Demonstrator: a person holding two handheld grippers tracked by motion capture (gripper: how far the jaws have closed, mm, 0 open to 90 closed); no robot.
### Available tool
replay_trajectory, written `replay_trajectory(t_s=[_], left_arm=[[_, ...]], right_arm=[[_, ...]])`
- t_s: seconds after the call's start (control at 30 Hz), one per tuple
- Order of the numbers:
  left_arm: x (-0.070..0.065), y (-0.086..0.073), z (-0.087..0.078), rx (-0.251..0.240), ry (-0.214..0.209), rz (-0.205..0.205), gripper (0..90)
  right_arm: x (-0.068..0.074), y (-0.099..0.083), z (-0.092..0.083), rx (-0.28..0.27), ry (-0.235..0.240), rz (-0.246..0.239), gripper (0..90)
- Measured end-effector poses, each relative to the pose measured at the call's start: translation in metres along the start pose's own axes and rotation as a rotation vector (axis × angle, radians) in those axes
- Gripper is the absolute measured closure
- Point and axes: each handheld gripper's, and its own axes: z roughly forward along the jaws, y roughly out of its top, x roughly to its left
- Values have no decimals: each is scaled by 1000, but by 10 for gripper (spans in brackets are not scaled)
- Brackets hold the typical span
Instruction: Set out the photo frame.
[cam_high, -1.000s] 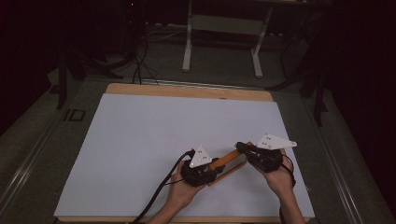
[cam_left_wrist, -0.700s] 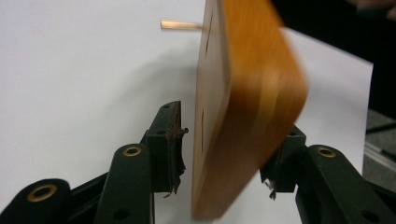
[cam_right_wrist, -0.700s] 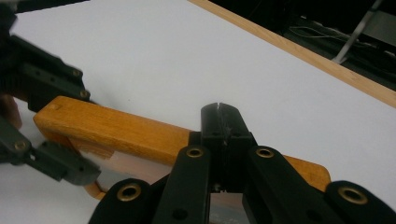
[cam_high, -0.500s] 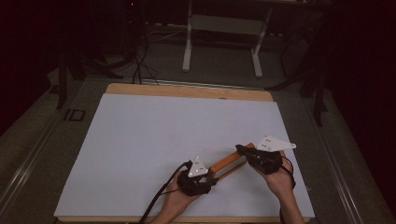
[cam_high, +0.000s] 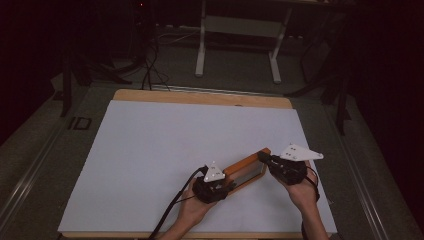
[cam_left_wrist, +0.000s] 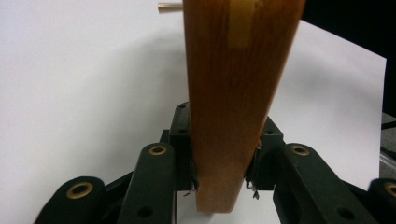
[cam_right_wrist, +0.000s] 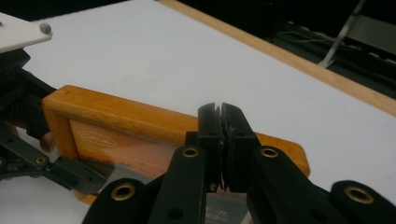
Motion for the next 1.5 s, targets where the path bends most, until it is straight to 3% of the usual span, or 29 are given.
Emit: replay_trajectory(t_s=[0.13,0.23,0.5,0.57,0.7,0.8,1.0,1.2,1.33,1.5], left_arm=[[1,18,-2,3,-9,25,691],[4,34,-4,37,-21,36,692],[21,71,-15,76,-67,27,694],[26,84,-24,115,-85,47,694],[29,92,-37,145,-91,91,693],[30,97,-48,171,-100,125,693],[33,101,-66,173,-109,158,692],[35,103,-80,175,-115,209,691],[34,99,-80,191,-126,233,690],[32,95,-79,155,-152,260,688]], right_arm=[[-5,1,-7,-27,-7,21,871],[-7,1,-12,-43,-20,24,871],[-11,0,-17,-56,-30,35,871],[-12,-1,-18,-63,-34,36,871],[-13,-1,-19,-64,-28,34,871],[-11,-2,-17,-66,-22,33,854],[-3,1,-7,-54,17,14,823],[6,5,3,-30,94,-26,671],[8,5,5,-30,127,-36,632],[11,6,8,-12,202,-52,557]])
